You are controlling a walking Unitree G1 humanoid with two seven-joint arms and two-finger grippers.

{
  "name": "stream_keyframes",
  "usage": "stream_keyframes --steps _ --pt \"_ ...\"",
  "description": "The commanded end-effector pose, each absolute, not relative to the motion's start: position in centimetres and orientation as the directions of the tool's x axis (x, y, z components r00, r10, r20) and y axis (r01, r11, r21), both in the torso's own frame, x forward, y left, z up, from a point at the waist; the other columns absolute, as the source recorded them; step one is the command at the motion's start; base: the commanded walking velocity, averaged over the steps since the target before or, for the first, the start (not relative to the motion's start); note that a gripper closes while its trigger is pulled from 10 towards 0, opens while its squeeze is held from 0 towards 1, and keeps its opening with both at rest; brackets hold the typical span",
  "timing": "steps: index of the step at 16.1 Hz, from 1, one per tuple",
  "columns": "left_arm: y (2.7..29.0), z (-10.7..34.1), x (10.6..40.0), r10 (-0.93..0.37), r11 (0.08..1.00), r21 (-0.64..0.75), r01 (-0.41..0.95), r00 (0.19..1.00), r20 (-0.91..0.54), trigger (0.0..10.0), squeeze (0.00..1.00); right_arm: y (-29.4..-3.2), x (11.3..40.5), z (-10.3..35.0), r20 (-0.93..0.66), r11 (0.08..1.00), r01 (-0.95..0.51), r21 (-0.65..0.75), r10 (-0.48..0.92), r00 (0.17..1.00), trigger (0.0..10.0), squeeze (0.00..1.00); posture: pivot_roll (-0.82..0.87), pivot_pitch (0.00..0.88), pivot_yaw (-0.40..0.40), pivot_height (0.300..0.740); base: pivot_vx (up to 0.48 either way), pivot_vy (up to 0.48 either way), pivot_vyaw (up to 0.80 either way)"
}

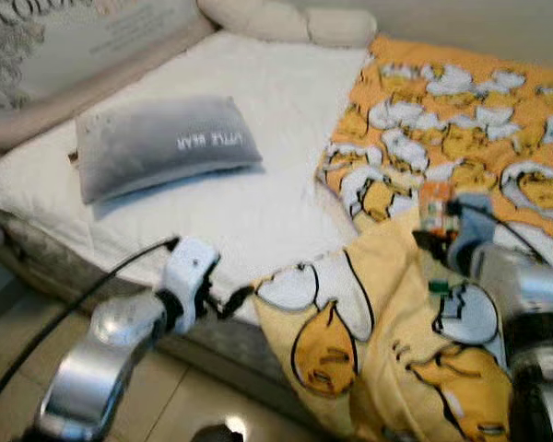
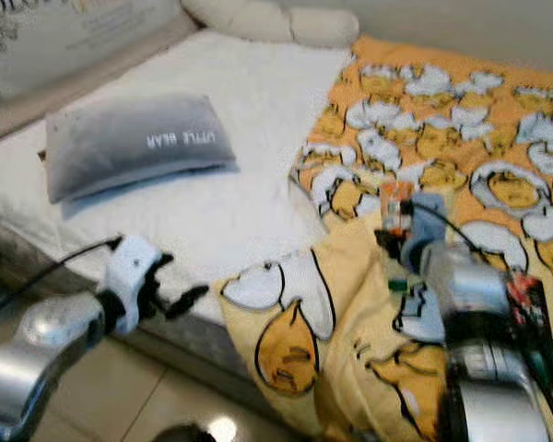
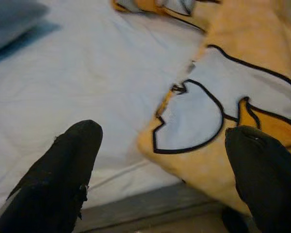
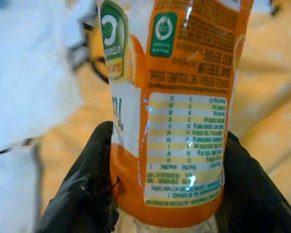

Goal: Clean up the room

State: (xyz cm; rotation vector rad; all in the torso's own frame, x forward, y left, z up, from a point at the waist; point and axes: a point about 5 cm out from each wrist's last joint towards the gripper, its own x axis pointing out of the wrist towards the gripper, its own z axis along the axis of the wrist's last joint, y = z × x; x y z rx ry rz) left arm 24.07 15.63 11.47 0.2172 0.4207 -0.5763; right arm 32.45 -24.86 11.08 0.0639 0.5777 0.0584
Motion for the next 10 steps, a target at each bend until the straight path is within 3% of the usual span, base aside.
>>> stream_keyframes --steps 1,3,5,7,8,10 --pt "16.1 11.9 24.2 -0.439 0.844 0.107 0.525 0.792 -0.424 10.0 0.00 -24.2 32.4 12.3 -0.522 0.995 -0.053 0.086 0.090 0.848 0.0 0.00 0.01 0.000 0.041 0.740 0.000 0.000 0.00" --pt "16.4 12.2 24.4 -0.364 0.886 0.133 0.444 0.845 -0.391 10.0 0.00 -23.1 32.1 12.8 -0.454 0.993 -0.068 0.094 0.103 0.885 0.0 0.00 0.01 0.000 0.046 0.740 0.000 0.000 0.00" --pt "17.0 12.4 24.7 -0.226 0.943 0.161 0.290 0.917 -0.328 10.0 0.00 -20.4 30.6 12.3 -0.323 0.987 -0.076 0.140 0.118 0.939 0.0 0.00 0.01 0.000 0.046 0.740 0.000 0.000 0.00" --pt "17.0 12.5 24.6 -0.200 0.952 0.162 0.258 0.931 -0.306 10.0 0.00 -19.3 29.9 12.0 -0.274 0.983 -0.072 0.168 0.117 0.955 0.0 0.00 0.01 0.000 0.049 0.740 0.000 0.000 0.00" --pt "16.8 12.4 24.4 -0.209 0.958 0.129 0.255 0.932 -0.295 10.0 0.00 -18.7 29.3 12.1 -0.248 0.978 -0.069 0.198 0.118 0.961 10.0 0.00 0.00 0.000 0.059 0.740 0.000 0.000 0.00" --pt "16.3 12.5 24.5 -0.222 0.958 0.120 0.259 0.939 -0.261 10.0 0.00 -16.4 28.6 12.7 -0.191 0.977 -0.155 0.146 0.182 0.965 10.0 0.00 0.00 0.000 0.062 0.740 0.000 0.000 0.40"
